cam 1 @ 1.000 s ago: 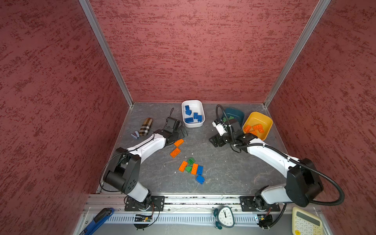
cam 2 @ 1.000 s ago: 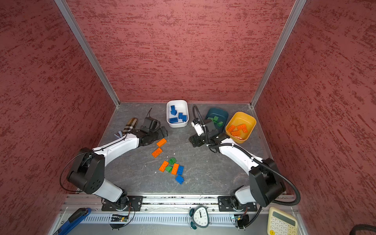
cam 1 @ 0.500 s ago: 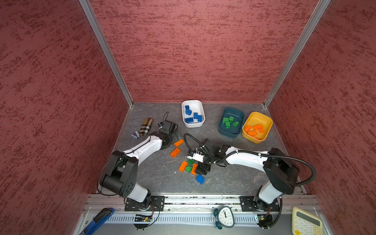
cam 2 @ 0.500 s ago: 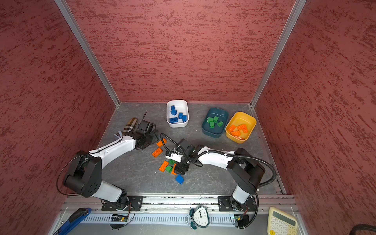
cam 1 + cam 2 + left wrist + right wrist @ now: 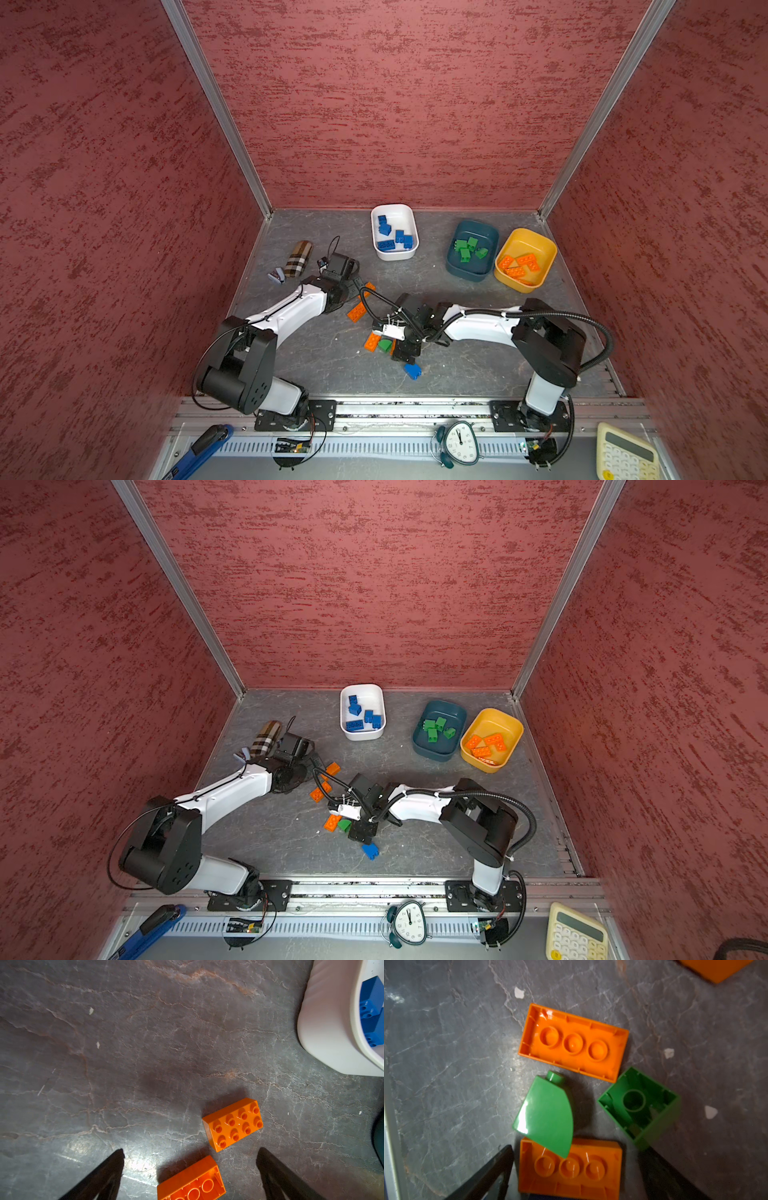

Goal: Sort the legos into containers by color
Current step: 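Drop the orange brick in the yellow tub while left grasps another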

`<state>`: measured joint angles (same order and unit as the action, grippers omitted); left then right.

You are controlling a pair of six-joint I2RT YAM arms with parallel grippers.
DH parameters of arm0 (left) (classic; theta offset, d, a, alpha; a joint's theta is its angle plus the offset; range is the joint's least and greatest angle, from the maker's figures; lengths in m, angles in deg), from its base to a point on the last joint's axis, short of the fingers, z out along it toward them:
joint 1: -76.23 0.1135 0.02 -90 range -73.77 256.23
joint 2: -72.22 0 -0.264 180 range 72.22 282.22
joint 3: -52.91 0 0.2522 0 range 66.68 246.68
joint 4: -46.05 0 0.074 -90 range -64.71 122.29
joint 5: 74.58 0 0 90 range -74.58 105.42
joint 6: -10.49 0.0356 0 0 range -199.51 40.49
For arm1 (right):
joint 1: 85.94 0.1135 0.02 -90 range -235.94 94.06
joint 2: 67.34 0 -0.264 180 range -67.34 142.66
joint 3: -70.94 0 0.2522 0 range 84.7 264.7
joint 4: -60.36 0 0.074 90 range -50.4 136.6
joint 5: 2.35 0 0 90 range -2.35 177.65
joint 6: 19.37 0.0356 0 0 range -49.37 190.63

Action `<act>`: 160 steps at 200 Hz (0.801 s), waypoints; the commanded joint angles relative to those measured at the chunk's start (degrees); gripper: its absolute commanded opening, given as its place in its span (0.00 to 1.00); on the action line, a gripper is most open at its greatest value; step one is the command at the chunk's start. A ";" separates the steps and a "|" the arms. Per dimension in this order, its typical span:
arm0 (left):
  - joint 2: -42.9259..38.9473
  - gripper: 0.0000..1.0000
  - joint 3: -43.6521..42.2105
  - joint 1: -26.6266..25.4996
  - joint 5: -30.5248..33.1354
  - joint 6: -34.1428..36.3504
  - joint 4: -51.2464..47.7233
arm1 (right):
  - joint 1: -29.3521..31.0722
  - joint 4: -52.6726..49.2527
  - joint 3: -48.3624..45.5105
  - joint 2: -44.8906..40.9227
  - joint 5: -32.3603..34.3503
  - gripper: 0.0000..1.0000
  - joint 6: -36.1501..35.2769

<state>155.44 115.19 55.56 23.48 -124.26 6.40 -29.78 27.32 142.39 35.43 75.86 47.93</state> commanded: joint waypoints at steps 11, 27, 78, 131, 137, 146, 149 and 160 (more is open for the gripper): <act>-1.74 0.99 -0.79 0.58 1.30 -0.12 0.38 | 0.22 -1.18 0.23 1.13 4.90 0.72 -1.55; -1.57 0.99 -0.79 0.58 1.70 0.03 0.31 | 0.14 -1.37 -0.19 0.52 5.45 0.68 -1.67; -0.33 0.99 0.49 -1.06 1.92 1.32 0.01 | -2.46 -0.98 0.36 -1.42 7.87 0.58 0.12; 1.76 1.00 2.80 -2.79 0.01 5.12 -0.64 | -11.17 2.11 -2.27 -9.54 8.88 0.58 1.76; 1.84 0.99 3.07 -3.00 -0.24 5.58 -0.60 | -12.56 2.62 -2.64 -11.04 7.98 0.58 2.42; 1.87 0.99 3.41 -3.34 -0.49 6.39 -0.82 | -14.95 3.32 -3.12 -13.13 6.84 0.57 3.58; 1.89 0.99 3.47 -3.55 -0.56 6.69 -0.85 | -15.94 3.61 -3.23 -13.85 6.46 0.57 4.03; 2.04 0.99 4.01 -4.09 -0.62 7.53 -1.46 | -19.40 5.00 -4.03 -16.25 5.50 0.57 6.03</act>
<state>156.64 117.09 52.52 23.87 -119.97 6.07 -43.96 28.17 139.50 24.74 83.79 50.70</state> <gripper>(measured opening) 0.994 0.664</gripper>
